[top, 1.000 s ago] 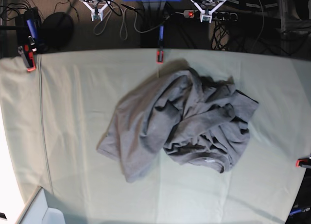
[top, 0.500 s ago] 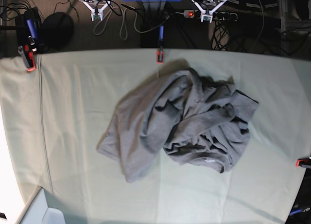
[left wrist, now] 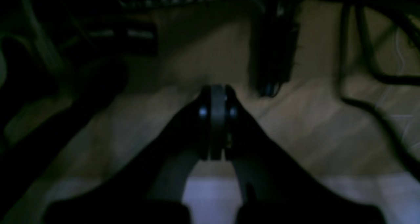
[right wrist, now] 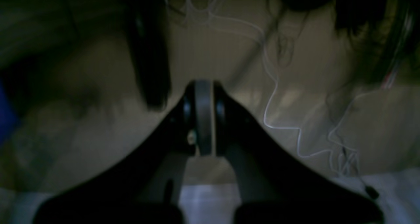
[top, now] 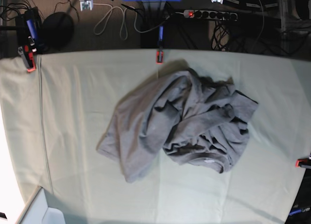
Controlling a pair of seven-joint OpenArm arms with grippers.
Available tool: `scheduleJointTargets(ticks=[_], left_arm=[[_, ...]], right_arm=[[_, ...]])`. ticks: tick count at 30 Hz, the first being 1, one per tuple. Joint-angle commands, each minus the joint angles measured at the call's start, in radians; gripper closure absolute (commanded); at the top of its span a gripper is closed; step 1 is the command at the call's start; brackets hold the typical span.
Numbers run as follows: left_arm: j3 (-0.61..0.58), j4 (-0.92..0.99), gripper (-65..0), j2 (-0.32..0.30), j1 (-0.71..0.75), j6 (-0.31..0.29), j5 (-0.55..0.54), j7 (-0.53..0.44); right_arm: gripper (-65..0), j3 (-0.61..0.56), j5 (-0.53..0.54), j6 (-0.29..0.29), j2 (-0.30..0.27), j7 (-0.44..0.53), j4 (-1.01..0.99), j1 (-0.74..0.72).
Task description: Layout the t-shirt on the table in an organized manner, then fold the t-shirt properly
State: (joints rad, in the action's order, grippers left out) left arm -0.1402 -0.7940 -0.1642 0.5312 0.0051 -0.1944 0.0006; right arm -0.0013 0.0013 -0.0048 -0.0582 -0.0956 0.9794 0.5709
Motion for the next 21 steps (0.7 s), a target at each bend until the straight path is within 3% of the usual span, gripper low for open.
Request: scheduleJointTargets(ticks=[1,6,13,21], left_arm=[[0.030,-0.081,0.0,-0.010,0.045,-0.001,0.000,-0.015],[0.170,-0.381,0.0,-0.010,0.171,-0.001,0.002,-0.014],[0.258,-0.683,0.0,-0.002,0.249,-0.006,0.002,0.000],[0.259,-0.988,0.0,-0.001,0.246,-0.007,0.002,0.260]], right_arm=[[0.0,0.002,0.003,0.010,-0.018,0.010,0.066,0.037],[0.0,0.004,0.004,0.010,-0.027,-0.046,0.329,0.134],[0.0,0.004,0.004,0.010,-0.029,-0.115,0.694,0.232],[0.0,0.004,0.004,0.010,-0.027,-0.194,1.024,0.260]])
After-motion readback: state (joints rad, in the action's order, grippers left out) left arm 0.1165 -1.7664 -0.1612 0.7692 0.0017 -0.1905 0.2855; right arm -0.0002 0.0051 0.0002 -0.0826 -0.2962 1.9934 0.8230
